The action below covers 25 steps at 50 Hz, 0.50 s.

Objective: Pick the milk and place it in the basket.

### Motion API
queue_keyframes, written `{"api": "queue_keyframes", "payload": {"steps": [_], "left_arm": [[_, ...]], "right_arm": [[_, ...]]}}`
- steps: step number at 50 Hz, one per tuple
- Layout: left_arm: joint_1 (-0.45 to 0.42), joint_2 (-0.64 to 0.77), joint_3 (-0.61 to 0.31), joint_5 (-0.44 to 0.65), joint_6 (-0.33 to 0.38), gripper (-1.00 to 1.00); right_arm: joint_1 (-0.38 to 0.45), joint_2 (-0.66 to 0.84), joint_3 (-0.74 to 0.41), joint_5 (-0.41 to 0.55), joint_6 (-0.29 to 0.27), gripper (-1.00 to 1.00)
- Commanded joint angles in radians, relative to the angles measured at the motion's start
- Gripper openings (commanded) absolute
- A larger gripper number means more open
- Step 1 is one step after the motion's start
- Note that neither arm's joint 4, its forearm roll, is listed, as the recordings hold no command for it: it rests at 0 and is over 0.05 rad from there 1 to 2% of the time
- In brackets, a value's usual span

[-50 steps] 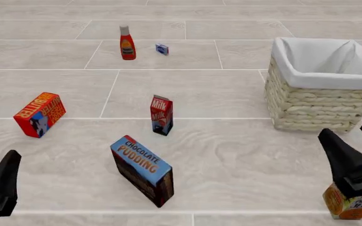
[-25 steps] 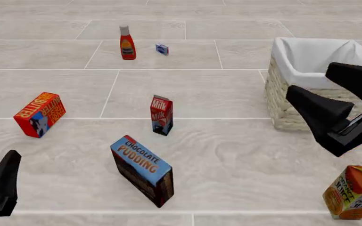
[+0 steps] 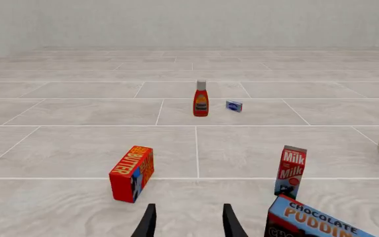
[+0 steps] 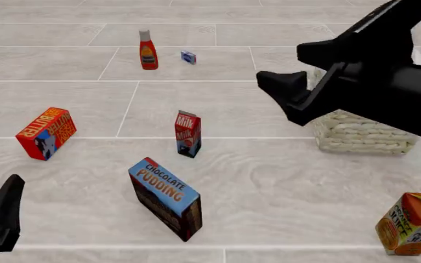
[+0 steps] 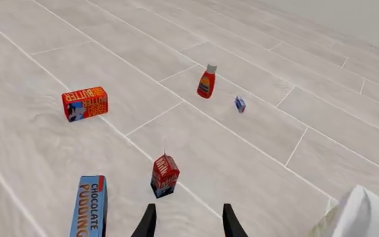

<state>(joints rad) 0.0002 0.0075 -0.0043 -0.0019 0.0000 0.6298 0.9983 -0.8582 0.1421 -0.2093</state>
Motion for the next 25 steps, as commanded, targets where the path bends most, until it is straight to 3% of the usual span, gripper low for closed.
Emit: {"api": "queue_keyframes", "payload": {"steps": [1,14,17,25], "left_arm": [[0.0,0.0,0.0,0.0,0.0,1.0],[0.0,0.0,0.0,0.0,0.0,1.0],[0.0,0.0,0.0,0.0,0.0,1.0],[0.0,0.0,0.0,0.0,0.0,1.0]], "right_arm": [[0.04,0.158,-0.096,0.003,0.013,1.0],[0.036,0.307,-0.183,-0.003,0.027,1.0],[0.031,0.409,-0.275,0.019,0.023,1.0],[0.03,0.501,-0.343,0.022,0.027,1.0]]}}
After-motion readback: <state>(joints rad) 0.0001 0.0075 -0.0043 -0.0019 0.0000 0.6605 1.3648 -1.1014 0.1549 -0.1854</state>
